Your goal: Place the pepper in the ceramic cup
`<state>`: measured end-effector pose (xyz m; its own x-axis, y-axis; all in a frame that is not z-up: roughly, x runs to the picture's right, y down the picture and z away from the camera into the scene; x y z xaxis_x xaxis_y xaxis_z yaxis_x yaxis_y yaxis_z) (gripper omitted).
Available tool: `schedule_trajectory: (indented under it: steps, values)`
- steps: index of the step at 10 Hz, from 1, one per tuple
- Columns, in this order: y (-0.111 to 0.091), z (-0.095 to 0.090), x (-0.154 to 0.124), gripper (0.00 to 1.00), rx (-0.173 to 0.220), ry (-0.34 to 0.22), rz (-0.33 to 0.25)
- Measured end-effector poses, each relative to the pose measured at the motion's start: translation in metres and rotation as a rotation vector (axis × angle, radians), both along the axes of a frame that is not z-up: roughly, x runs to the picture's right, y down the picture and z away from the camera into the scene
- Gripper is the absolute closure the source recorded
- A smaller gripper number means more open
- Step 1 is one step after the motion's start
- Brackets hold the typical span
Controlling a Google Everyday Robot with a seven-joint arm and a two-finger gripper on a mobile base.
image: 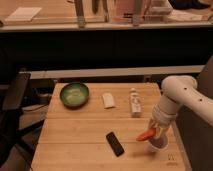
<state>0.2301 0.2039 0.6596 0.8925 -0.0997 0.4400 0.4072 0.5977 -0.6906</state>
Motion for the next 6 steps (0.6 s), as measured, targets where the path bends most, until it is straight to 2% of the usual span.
schedule_trajectory:
  steps: [1,2,4,5,6]
  values:
    - [0.0002,0.0002,0.0,0.74,-0.001,0.001,0.001]
    - [0.0008,0.0008,0.0006,0.67,-0.003,0.006,0.006]
    - [0.0012,0.0013,0.0004,0.51,-0.003,0.006,0.007]
    - [0.0016,0.0017,0.0008,0.37,-0.004,0.007,0.009]
    - [0.0019,0.0021,0.0011,0.32,-0.005,0.009,0.011]
